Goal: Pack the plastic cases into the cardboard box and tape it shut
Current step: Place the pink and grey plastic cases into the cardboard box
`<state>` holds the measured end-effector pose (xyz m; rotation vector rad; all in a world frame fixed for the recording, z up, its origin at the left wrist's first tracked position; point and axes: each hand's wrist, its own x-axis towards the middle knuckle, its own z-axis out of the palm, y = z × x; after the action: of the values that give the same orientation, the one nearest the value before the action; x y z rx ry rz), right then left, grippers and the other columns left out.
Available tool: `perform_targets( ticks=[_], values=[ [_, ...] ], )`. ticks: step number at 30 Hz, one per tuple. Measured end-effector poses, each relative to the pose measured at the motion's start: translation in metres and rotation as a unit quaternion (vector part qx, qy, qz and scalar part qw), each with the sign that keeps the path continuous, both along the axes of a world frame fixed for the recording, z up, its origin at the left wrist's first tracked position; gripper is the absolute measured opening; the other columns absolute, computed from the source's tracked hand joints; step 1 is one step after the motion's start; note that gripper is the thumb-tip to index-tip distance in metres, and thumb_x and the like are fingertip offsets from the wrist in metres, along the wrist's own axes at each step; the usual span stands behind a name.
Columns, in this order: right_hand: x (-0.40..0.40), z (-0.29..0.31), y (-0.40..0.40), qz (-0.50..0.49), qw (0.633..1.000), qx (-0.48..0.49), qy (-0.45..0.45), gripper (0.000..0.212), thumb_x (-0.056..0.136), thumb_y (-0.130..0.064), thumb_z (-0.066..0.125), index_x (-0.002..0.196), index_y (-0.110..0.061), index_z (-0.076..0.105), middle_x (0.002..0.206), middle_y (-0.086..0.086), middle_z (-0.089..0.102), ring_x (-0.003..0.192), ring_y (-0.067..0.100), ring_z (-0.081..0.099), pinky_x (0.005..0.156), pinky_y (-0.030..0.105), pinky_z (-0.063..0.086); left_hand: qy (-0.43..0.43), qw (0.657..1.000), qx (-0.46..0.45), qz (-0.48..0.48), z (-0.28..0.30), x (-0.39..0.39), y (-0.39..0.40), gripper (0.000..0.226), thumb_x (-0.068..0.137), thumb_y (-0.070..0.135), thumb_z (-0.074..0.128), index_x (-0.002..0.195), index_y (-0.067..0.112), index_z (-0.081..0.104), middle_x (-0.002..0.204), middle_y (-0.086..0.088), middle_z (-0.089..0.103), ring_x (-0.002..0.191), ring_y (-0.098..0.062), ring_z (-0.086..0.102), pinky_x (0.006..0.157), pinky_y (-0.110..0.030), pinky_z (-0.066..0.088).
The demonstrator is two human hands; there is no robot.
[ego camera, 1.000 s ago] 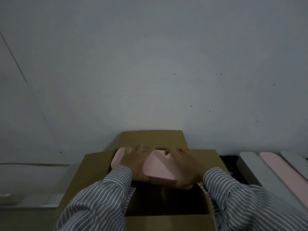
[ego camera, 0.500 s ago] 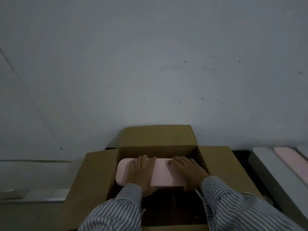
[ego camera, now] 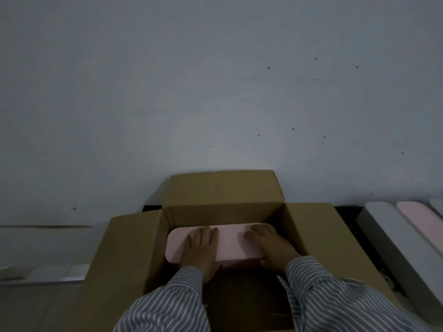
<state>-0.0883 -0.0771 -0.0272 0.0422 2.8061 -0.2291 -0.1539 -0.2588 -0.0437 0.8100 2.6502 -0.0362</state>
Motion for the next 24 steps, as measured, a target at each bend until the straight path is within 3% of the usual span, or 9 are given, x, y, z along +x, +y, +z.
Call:
perform_targets(
  ticks=[5, 9, 15, 20, 24],
  values=[
    [0.002, 0.003, -0.003, -0.020, 1.000, -0.015, -0.008, 0.074, 0.083, -0.019, 0.061, 0.145, -0.021, 0.022, 0.155, 0.003, 0.015, 0.143, 0.028, 0.012, 0.116, 0.040, 0.024, 0.009, 1.000, -0.011, 0.007, 0.006, 0.000, 0.002, 0.091, 0.084, 0.047, 0.056, 0.148, 0.023, -0.004, 0.157, -0.007, 0.001, 0.143, -0.029, 0.008, 0.115, -0.049, 0.016],
    [0.007, 0.013, -0.002, -0.046, 0.998, -0.034, 0.033, 0.063, 0.084, -0.017, 0.059, 0.141, -0.016, 0.033, 0.153, 0.006, 0.022, 0.142, 0.027, 0.018, 0.115, 0.038, 0.026, -0.019, 0.999, -0.024, -0.011, 0.014, -0.001, 0.007, 0.099, 0.078, 0.055, 0.058, 0.147, 0.026, -0.007, 0.156, -0.006, -0.002, 0.143, -0.030, 0.002, 0.115, -0.055, 0.011],
    [0.031, 0.043, 0.013, -0.063, 0.984, -0.029, 0.162, 0.039, 0.086, -0.016, 0.056, 0.124, -0.012, 0.052, 0.139, 0.007, 0.042, 0.130, 0.025, 0.036, 0.106, 0.034, 0.033, 0.019, 0.996, 0.083, -0.042, 0.036, 0.021, 0.038, 0.086, 0.081, 0.052, 0.052, 0.147, 0.028, 0.003, 0.153, -0.003, 0.009, 0.141, -0.028, 0.009, 0.112, -0.053, 0.017],
    [0.061, 0.067, 0.039, -0.104, 0.974, -0.026, 0.198, 0.029, 0.088, -0.019, 0.049, 0.110, -0.005, 0.062, 0.121, 0.011, 0.058, 0.116, 0.028, 0.050, 0.094, 0.033, 0.041, 0.079, 0.981, 0.142, -0.103, 0.067, 0.054, 0.074, 0.073, 0.089, 0.044, 0.046, 0.147, 0.024, 0.006, 0.153, -0.003, 0.012, 0.142, -0.025, 0.009, 0.112, -0.051, 0.018],
    [0.094, 0.073, 0.067, -0.164, 0.960, -0.025, 0.228, 0.032, 0.089, -0.020, 0.052, 0.118, -0.009, 0.057, 0.133, 0.007, 0.050, 0.121, 0.025, 0.045, 0.098, 0.035, 0.042, 0.091, 0.970, 0.167, -0.151, 0.082, 0.082, 0.109, 0.070, 0.090, 0.041, 0.045, 0.147, 0.022, 0.009, 0.153, -0.002, 0.012, 0.142, -0.026, 0.008, 0.114, -0.051, 0.016]
  ],
)
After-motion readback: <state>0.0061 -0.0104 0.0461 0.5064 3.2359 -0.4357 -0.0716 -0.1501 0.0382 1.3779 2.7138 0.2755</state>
